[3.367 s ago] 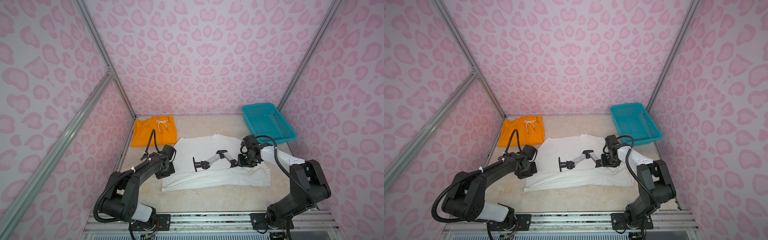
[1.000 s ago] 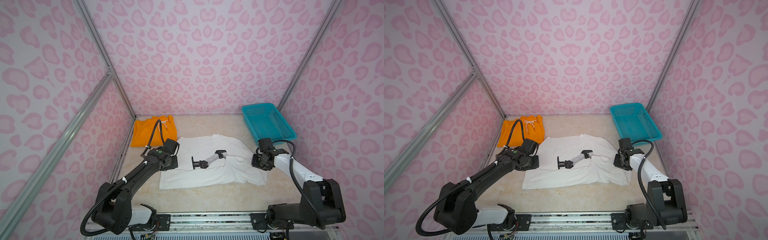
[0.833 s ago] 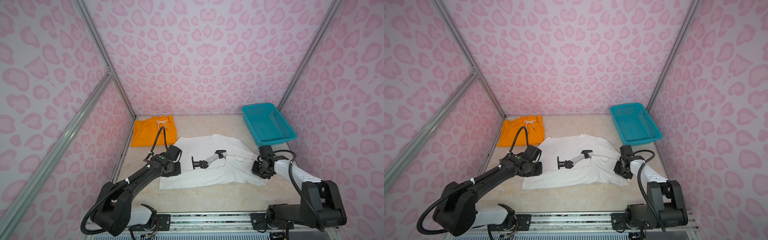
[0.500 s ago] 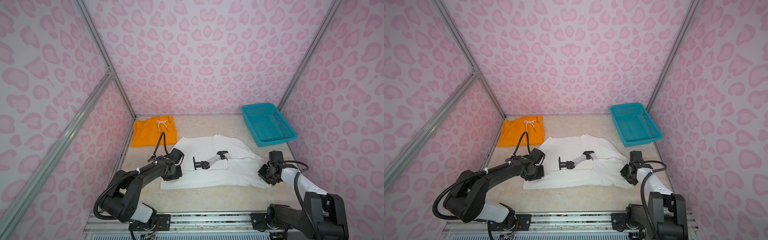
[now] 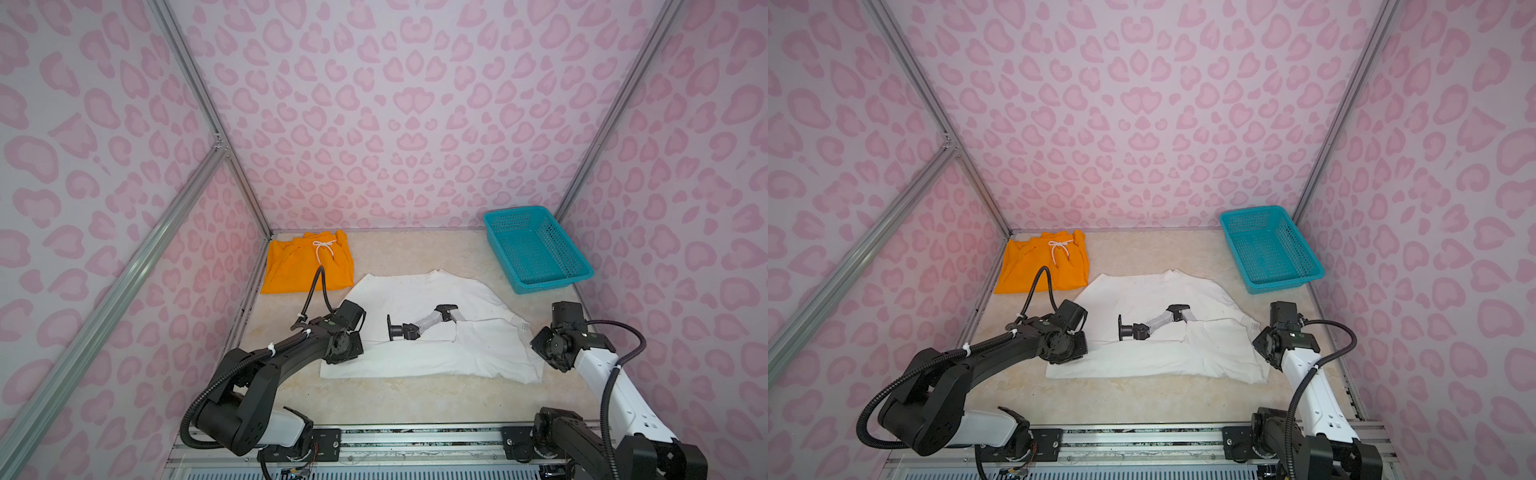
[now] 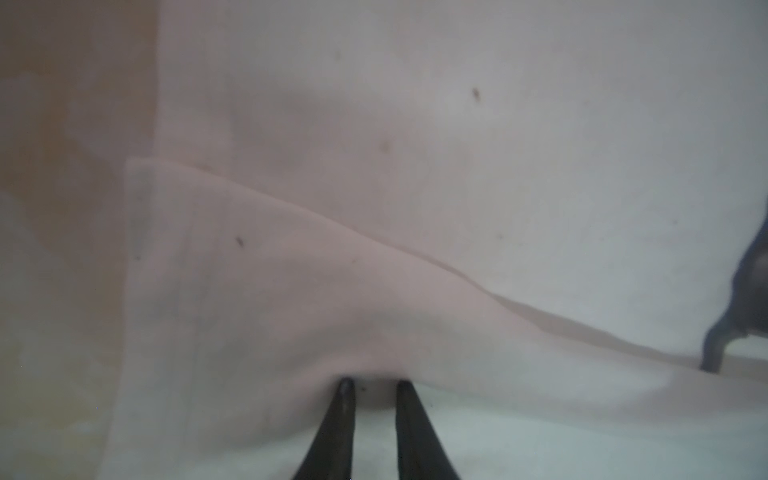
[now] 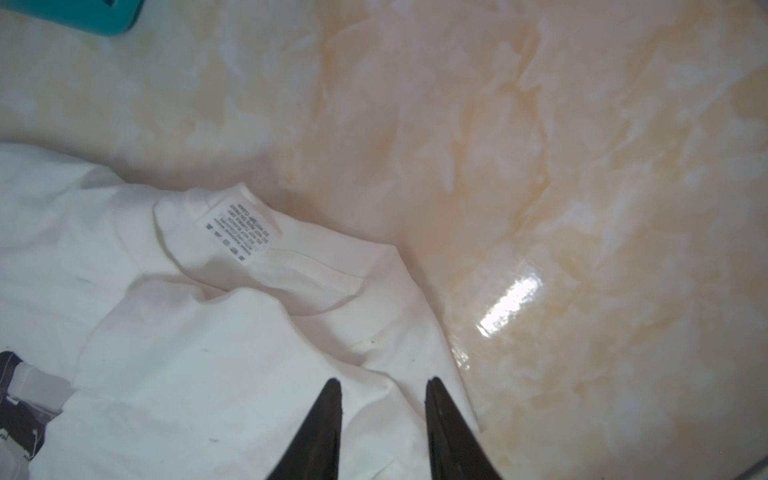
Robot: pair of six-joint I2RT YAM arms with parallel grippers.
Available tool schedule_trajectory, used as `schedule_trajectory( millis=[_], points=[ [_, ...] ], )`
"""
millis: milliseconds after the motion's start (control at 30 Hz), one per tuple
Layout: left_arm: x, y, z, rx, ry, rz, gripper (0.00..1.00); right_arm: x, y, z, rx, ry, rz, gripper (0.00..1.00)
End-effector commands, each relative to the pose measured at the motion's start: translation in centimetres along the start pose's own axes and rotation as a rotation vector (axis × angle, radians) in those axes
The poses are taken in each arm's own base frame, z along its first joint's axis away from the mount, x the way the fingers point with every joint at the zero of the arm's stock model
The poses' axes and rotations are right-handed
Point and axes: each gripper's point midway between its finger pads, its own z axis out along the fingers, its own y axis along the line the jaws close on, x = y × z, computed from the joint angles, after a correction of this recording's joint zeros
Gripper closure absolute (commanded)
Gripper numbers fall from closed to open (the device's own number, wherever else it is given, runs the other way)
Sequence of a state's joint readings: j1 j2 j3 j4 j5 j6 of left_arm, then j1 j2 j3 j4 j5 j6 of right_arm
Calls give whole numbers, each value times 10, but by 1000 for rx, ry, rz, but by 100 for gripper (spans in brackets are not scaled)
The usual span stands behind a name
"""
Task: Fold and stack the mixed laundry pile
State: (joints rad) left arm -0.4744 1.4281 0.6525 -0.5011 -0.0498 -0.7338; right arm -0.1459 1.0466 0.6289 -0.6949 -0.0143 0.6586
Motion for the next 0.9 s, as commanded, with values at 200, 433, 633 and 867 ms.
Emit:
schedule_trajectory(
  millis=[200, 433, 633, 867],
  points=[
    [14, 2, -15, -27, 91, 38, 79, -11, 100, 22, -376, 169, -225, 60],
    [-23, -43, -55, 119, -28, 155, 77, 1, 100, 45, -351, 285, -293, 55],
    [-13, -66, -53, 241, -23, 209, 76, 4, 102, 49, -361, 304, -303, 49],
    [-1, -67, -32, 252, 19, 216, 77, 8, 118, 41, -460, 333, -308, 53]
  ],
)
